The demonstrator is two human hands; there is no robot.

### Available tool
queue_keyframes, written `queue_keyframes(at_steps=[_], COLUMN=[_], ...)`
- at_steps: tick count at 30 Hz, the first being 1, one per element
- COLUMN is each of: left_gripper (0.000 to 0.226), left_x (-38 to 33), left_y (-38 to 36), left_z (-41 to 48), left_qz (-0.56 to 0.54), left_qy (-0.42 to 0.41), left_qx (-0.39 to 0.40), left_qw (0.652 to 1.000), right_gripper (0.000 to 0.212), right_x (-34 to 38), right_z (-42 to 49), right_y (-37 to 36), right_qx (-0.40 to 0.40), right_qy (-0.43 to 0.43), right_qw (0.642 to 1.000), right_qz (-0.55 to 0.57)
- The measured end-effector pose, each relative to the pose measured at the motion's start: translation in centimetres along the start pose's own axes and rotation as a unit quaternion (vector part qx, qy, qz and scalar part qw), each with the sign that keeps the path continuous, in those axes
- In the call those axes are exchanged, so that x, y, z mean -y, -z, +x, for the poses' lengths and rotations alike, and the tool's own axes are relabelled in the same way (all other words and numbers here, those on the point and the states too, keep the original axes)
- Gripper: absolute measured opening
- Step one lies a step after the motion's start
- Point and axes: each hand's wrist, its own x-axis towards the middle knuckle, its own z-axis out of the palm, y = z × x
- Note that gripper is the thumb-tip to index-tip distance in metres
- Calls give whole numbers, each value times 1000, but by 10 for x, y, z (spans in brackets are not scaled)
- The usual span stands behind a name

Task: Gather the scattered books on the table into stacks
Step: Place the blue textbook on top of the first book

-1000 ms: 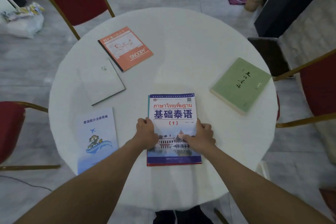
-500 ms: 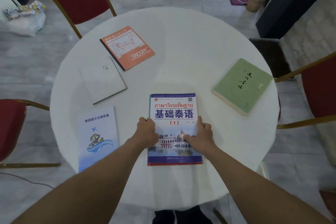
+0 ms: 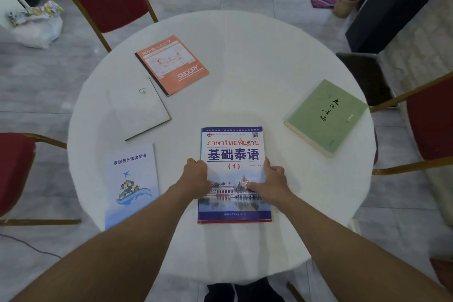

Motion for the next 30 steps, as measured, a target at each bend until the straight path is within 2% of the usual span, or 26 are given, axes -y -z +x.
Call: queue_keyframes(at_steps=[4,8,12,16,18,22,30], left_gripper=[67,71,85,65,56,58,62], left_x=[-2,-2,-5,-12,-16,-25,-23], left_y=[2,5,16,37,48,68,114], left_z=[1,2,4,12,18,34,70], left_qz=[8,34,22,33,37,24,-7], left_qy=[7,3,-8,-28,-20,18,44], left_qx=[7,42,39,-13,-28,-53,-85], left_qw=[1000,999,999,999,999,998,995], right_gripper=[98,78,77,69,76,96,98], right_x=[3,4,17,33,40,51,85], right_z=[1,2,11,27,36,58,97], right_y=[2,3,18,33,40,51,55], right_qx=[2,3,-13,-25,-21,-4,5], right_qy=[-1,0,43,82,96,99,114], right_qw=[1000,1000,999,995,993,989,984], right_qz=[-19,-18,-25,-50,-72,-114,-136])
